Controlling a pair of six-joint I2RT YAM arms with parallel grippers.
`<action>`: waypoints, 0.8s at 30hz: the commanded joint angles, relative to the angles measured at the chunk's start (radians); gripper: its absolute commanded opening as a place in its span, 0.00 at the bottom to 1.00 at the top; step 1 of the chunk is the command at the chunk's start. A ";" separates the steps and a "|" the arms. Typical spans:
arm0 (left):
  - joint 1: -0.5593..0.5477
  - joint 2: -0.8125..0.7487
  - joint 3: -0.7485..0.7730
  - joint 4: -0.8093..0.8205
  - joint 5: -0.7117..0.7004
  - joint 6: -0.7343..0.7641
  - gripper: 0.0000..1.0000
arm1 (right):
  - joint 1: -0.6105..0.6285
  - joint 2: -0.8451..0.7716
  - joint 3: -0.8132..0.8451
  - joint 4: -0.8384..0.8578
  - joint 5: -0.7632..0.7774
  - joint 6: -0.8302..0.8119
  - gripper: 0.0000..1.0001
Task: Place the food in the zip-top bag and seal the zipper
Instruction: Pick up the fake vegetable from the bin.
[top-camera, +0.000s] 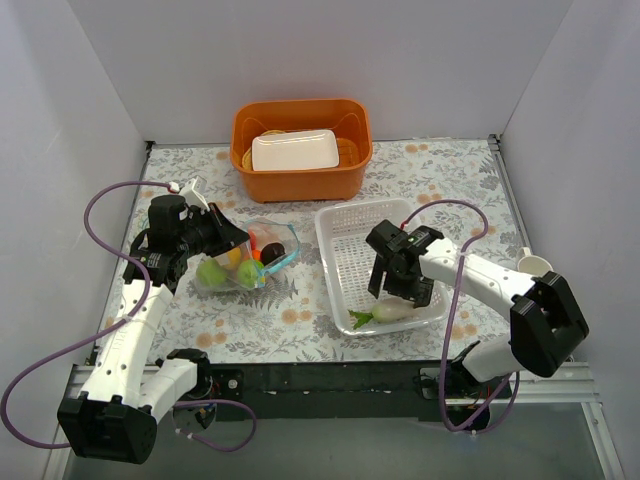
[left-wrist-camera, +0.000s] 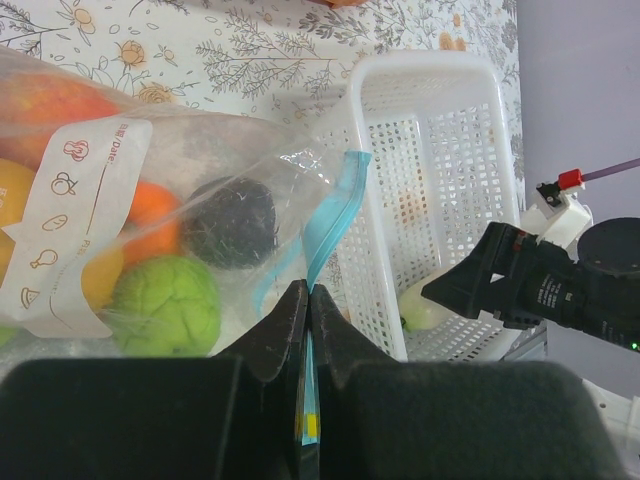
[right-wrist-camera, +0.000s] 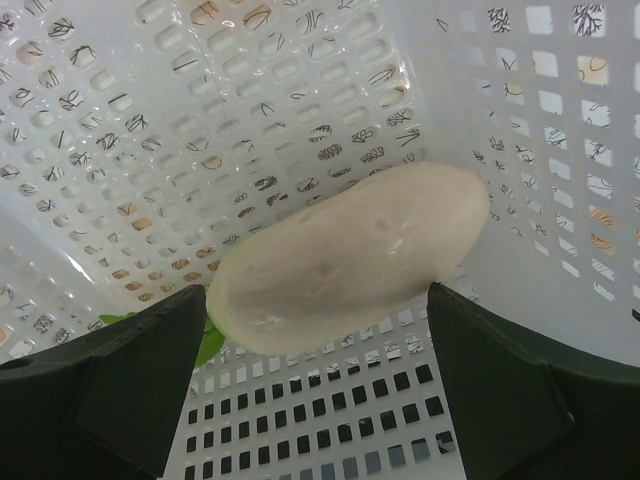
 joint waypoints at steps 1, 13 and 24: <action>0.004 -0.009 0.009 -0.013 -0.002 0.015 0.00 | -0.006 0.031 0.006 0.028 0.016 -0.008 0.98; 0.004 -0.016 0.007 -0.016 -0.002 0.013 0.00 | -0.019 0.143 0.066 0.192 0.022 -0.183 0.78; 0.004 -0.029 -0.006 -0.019 -0.005 0.009 0.00 | -0.019 0.120 0.097 0.353 -0.035 -0.276 0.83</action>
